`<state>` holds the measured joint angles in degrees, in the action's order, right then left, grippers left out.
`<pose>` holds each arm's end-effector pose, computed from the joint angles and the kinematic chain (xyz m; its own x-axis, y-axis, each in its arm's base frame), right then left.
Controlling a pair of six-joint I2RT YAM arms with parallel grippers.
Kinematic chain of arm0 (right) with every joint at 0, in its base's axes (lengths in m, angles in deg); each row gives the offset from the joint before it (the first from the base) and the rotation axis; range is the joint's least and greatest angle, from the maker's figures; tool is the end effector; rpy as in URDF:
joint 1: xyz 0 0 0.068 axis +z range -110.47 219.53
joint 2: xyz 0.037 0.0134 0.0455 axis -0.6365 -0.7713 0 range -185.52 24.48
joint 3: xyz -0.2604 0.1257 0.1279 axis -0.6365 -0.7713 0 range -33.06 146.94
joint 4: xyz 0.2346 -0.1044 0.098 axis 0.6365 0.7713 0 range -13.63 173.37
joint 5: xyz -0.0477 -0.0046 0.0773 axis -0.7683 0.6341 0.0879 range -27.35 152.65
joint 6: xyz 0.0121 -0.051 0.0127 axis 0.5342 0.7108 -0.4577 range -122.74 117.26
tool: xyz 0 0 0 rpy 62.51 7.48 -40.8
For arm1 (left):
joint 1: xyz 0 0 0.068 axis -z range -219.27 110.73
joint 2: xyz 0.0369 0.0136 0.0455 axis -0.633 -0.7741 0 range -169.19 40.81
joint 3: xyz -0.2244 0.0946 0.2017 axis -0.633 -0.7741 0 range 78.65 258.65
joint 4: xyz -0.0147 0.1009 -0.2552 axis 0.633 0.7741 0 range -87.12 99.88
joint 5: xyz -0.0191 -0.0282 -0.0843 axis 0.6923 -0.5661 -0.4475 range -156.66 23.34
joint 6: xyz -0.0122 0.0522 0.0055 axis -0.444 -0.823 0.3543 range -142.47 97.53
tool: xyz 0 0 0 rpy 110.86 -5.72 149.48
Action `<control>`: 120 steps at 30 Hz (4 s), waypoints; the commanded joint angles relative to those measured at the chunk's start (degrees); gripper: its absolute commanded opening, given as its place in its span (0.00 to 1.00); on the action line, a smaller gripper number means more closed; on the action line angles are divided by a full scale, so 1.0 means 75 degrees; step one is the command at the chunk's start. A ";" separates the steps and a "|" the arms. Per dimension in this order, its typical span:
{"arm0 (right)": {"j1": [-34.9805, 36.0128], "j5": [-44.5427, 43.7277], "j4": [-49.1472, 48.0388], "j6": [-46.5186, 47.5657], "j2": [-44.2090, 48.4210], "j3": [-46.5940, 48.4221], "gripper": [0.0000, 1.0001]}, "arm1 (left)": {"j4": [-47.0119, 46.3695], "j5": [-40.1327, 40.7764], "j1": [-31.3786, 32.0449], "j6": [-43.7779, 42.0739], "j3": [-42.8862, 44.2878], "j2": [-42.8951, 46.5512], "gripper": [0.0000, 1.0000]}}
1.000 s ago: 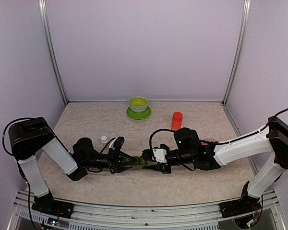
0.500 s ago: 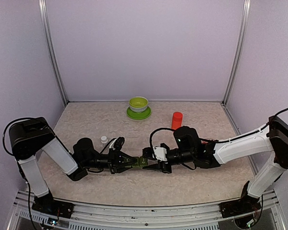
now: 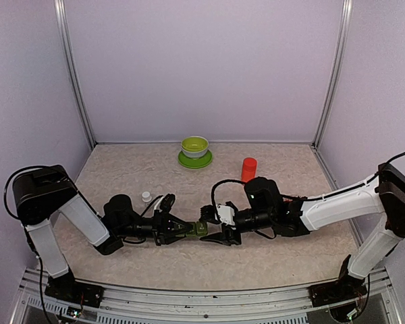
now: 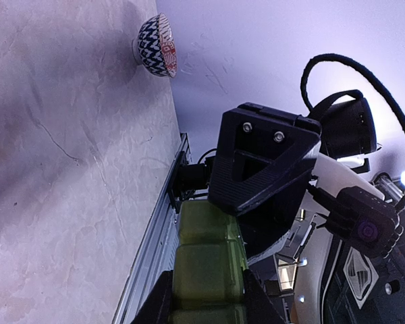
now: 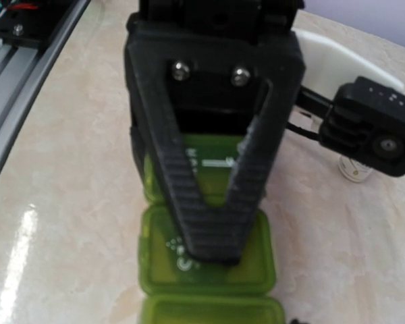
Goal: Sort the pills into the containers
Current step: Open the lid of the pill container, then place the pill container at the center of the board.
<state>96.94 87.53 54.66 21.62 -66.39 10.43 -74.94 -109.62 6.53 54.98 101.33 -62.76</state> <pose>0.1707 0.2947 0.2259 0.1871 -0.4022 -0.8962 -0.9786 0.0035 -0.2059 0.1865 -0.2267 0.1617 -0.9833 -0.0134 -0.1813 0.1806 0.0423 -0.9827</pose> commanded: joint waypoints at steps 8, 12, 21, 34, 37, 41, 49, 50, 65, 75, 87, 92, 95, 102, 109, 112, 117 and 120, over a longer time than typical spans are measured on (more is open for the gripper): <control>-0.0110 -0.0059 -0.0140 -0.0284 0.0236 0.0126 0.63 | -0.0013 0.0068 -0.0014 -0.0213 0.0063 -0.0039 0.21; -0.0136 -0.0068 -0.0123 -0.0375 0.0380 0.0115 0.65 | 0.0019 0.0068 -0.0013 -0.0235 0.0064 -0.0039 0.21; -0.0172 -0.0650 -0.0113 -0.0492 0.0444 0.0176 0.67 | 0.0182 0.0080 0.0007 -0.0331 0.0070 -0.0013 0.21; -0.0176 -0.1706 -0.0550 -0.0553 0.0813 0.0063 0.69 | 0.0211 0.0056 0.0056 -0.0394 0.0099 -0.0120 0.21; -0.0176 -0.1900 -0.0555 -0.0516 0.0763 0.0078 0.70 | 0.0122 0.0053 0.0089 -0.0378 0.0096 -0.0189 0.21; -0.0178 -0.1979 -0.0443 -0.0520 0.0567 0.0177 0.70 | -0.0066 0.0018 0.0126 -0.0297 0.0094 -0.0265 0.20; -0.0167 -0.2177 -0.0328 -0.0600 0.0294 0.0329 0.70 | -0.0146 -0.0031 0.0185 -0.0308 0.0115 -0.0287 0.20; -0.0175 -0.2204 -0.0278 -0.0589 0.0251 0.0361 0.70 | -0.0156 -0.0034 0.0192 -0.0310 0.0120 -0.0288 0.20; -0.0171 -0.2558 0.0267 -0.0498 -0.0293 0.0679 0.71 | -0.0207 -0.0194 0.0315 -0.0380 0.0268 -0.0343 0.20; -0.0188 -0.2296 0.0867 -0.0192 -0.0548 0.0902 0.71 | -0.0149 -0.0237 0.0315 -0.0436 0.0290 -0.0266 0.20; -0.0208 -0.2936 0.0859 -0.0508 -0.0354 0.1019 0.74 | -0.0011 -0.0156 0.0250 -0.0524 0.0305 -0.0287 0.21; -0.0225 -0.3746 0.0825 -0.0850 0.0131 0.0960 0.85 | 0.0054 -0.0130 0.0133 -0.0533 0.0353 -0.0384 0.21; -0.0228 -0.4131 0.0871 -0.0987 0.0473 0.0859 0.92 | 0.0297 -0.0128 0.0082 -0.0656 0.0502 -0.0458 0.21; -0.0304 -0.4669 0.0852 -0.1376 0.1351 0.0332 1.00 | 0.0644 -0.0267 -0.0018 -0.0808 0.0909 -0.0893 0.24; -0.0318 -0.5005 0.0623 -0.1551 0.1981 -0.0383 1.00 | 0.1468 -0.0217 -0.0110 -0.1092 0.1401 -0.1249 0.24; -0.0318 -0.5051 0.0463 -0.1656 0.2191 -0.0710 1.00 | 0.2027 -0.0111 -0.0150 -0.1329 0.1649 -0.1367 0.24; -0.0316 -0.5092 0.0308 -0.1817 0.2416 -0.1110 1.00 | 0.2656 0.0026 -0.0209 -0.1560 0.1881 -0.1545 0.24; -0.0317 -0.5155 0.0230 -0.1843 0.2499 -0.1228 1.00 | 0.3444 0.0240 -0.0216 -0.1911 0.2076 -0.1538 0.24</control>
<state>95.10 50.20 58.96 9.31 -49.39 2.36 -56.84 -109.75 5.30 45.02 114.92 -73.62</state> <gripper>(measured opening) 0.999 0.250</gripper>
